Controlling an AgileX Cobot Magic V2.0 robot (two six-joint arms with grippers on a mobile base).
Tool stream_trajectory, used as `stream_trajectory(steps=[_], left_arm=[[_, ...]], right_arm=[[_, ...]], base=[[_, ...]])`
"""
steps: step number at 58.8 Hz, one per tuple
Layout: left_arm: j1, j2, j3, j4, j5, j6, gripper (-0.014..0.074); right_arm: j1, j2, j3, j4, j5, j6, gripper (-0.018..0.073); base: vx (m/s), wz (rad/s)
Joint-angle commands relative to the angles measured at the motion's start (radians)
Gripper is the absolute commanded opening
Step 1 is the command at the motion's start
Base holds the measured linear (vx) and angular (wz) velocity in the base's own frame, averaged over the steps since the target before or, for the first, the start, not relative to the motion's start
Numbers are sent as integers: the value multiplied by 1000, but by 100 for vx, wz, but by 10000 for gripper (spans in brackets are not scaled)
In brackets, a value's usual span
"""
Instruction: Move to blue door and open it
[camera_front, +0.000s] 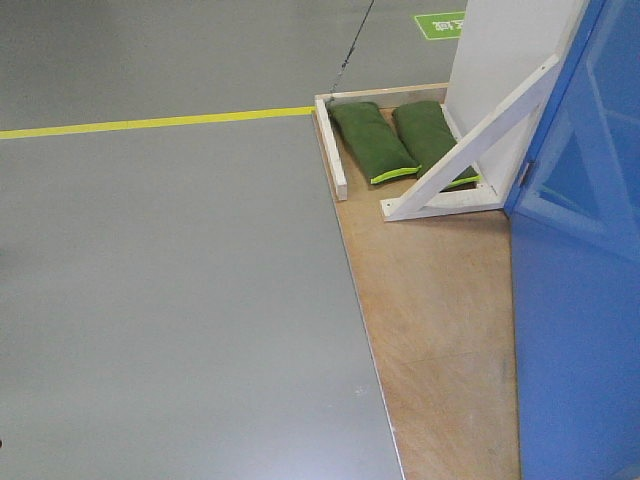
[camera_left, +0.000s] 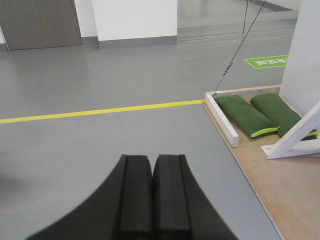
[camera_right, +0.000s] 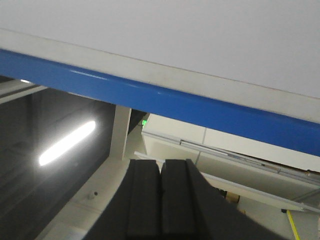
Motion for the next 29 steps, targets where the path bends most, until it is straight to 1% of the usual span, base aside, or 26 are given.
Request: stream_trajectory(steps=[1, 8, 16, 20, 24, 29], left_arm=[[-6, -13, -25, -3, -85, -7, 73], [-6, -13, -25, -3, -85, -7, 73], [-6, -13, -25, -3, -85, -7, 73], [-6, -13, -25, -3, -85, -7, 73], [-6, -13, -25, -3, -85, -7, 73], [-6, -13, -25, -3, -85, -7, 73]], right_arm=[[-61, 17, -31, -32, 142, -3, 12], [-149, 51, -31, 23, 282, -3, 12], [-252, 91, -31, 66, 492, -3, 12], [-300, 108, -31, 95, 614, -3, 12], [-354, 124, -31, 95, 747, -3, 12], [-404, 148, -31, 95, 932, -3, 12]], base=[[0, 0], [0, 0], [0, 0], [0, 0], [0, 0], [0, 0]])
